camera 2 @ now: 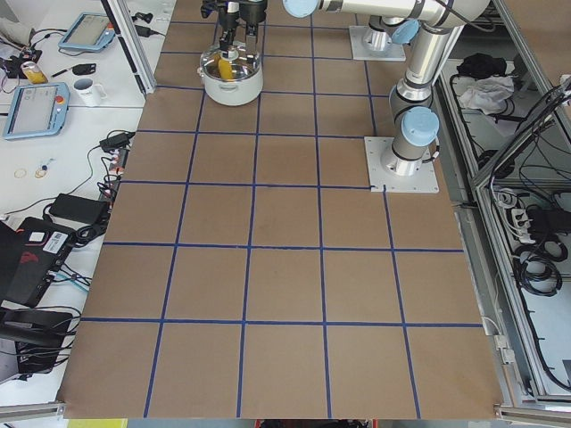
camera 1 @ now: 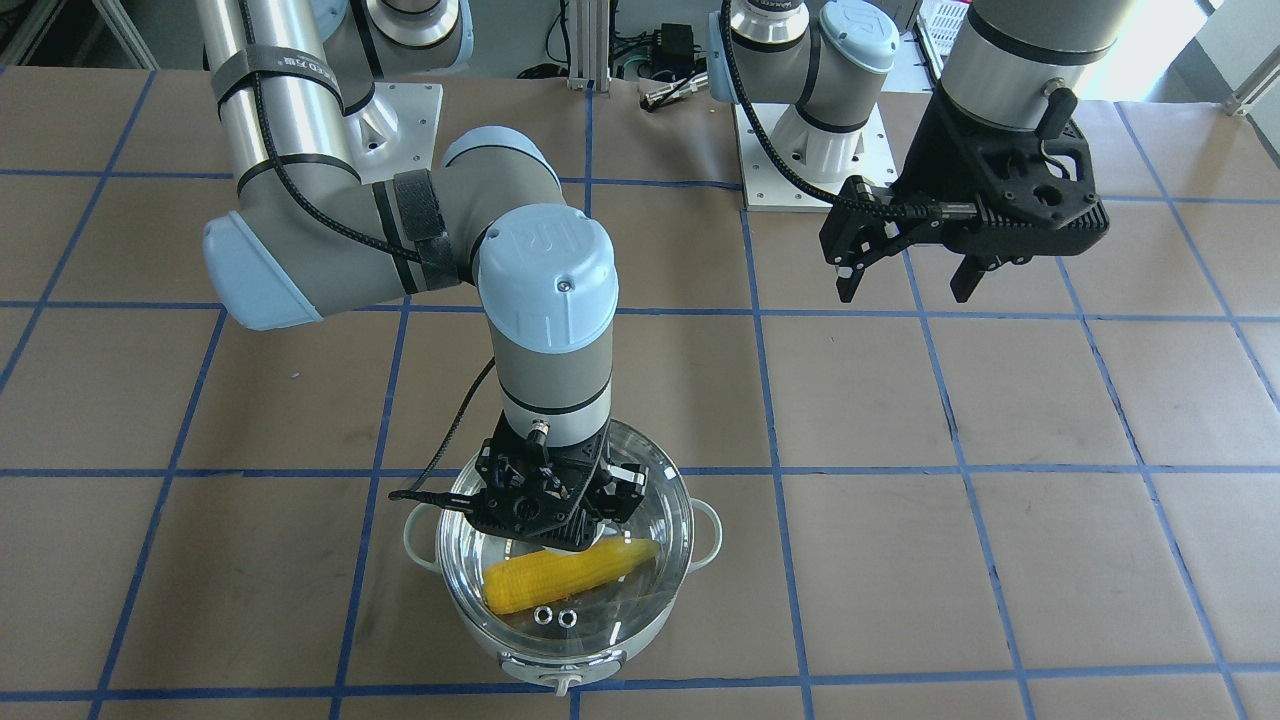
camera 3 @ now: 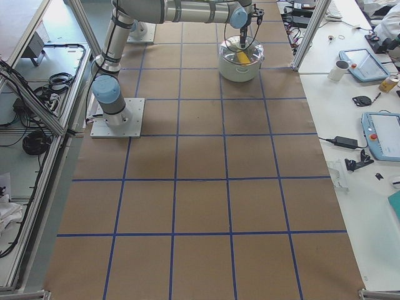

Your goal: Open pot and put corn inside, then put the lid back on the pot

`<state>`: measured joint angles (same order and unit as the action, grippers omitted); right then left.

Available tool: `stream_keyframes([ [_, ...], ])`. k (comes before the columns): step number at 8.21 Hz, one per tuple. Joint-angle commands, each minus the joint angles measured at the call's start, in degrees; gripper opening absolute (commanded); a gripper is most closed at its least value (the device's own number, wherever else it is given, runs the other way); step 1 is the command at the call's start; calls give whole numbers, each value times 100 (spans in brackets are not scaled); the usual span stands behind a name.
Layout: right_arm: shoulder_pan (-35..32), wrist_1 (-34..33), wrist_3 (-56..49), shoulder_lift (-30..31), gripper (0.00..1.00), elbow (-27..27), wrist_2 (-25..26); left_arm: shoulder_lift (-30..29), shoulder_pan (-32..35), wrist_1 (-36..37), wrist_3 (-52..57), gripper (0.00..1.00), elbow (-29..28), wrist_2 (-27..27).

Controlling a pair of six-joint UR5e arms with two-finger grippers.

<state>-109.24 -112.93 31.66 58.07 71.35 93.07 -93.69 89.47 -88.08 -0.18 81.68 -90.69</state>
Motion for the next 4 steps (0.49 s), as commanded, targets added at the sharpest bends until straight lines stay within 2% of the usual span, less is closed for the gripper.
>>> stream_keyframes([
  [1, -18, -10, -37, -7, 26, 72, 1, 17, 0, 2, 0, 100, -12, 25],
  [4, -18, -19, -98, 2, 26, 73, 10, 17, 0, 2, 0, 100, -3, 42],
])
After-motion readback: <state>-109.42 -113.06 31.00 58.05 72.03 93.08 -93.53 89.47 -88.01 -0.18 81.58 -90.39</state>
